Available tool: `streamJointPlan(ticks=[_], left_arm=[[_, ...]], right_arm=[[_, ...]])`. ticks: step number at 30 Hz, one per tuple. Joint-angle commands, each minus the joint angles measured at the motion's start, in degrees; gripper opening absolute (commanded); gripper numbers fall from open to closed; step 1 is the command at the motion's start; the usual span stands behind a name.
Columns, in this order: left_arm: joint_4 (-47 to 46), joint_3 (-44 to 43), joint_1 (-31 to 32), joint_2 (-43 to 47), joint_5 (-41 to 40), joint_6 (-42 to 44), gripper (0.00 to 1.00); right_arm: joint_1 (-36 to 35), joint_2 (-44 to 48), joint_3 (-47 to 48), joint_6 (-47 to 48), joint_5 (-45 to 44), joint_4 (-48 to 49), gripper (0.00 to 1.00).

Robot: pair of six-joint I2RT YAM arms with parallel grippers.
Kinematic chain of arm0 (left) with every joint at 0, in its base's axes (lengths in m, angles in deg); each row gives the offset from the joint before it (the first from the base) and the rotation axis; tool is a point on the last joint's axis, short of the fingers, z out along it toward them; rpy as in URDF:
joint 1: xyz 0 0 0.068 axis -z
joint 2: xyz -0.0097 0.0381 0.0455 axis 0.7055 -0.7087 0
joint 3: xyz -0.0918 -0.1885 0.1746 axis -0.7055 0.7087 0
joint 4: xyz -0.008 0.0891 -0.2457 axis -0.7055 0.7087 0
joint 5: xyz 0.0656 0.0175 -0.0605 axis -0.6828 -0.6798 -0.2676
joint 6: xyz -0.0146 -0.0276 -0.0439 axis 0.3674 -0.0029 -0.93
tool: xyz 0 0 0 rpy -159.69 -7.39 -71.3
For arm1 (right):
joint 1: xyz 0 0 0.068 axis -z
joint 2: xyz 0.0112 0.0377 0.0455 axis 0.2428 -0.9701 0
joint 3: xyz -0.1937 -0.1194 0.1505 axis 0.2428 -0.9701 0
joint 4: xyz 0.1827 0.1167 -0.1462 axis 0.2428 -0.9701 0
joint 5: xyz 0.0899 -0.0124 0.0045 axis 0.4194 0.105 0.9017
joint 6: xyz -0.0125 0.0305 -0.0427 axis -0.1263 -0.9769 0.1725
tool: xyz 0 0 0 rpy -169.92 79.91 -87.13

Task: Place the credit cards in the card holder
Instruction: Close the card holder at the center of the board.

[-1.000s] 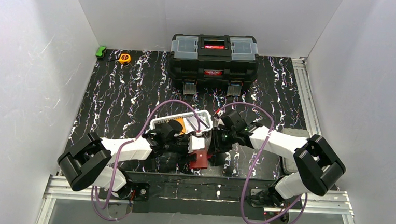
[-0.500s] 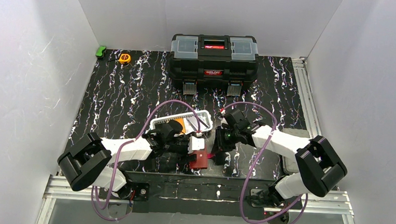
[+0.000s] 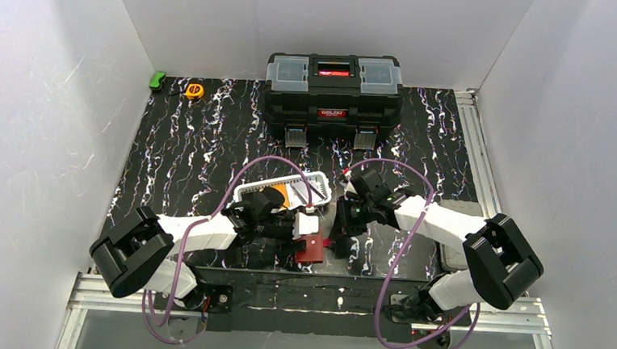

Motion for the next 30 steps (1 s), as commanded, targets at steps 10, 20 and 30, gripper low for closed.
streamJointPlan(ticks=[10,20,30], left_arm=[[1.5,1.6,0.4,1.0,-0.5,0.3,0.57],[1.1,1.8,0.4,1.2,-0.6,0.1,0.56],[0.7,2.3,0.5,1.6,-0.1,0.1,0.56]], right_arm=[[0.4,1.8,-0.3,-0.7,4.7,3.7,0.01],[-1.3,-5.7,3.7,-0.5,7.9,4.9,0.01],[-2.0,-9.0,6.9,-0.4,5.5,2.9,0.01]])
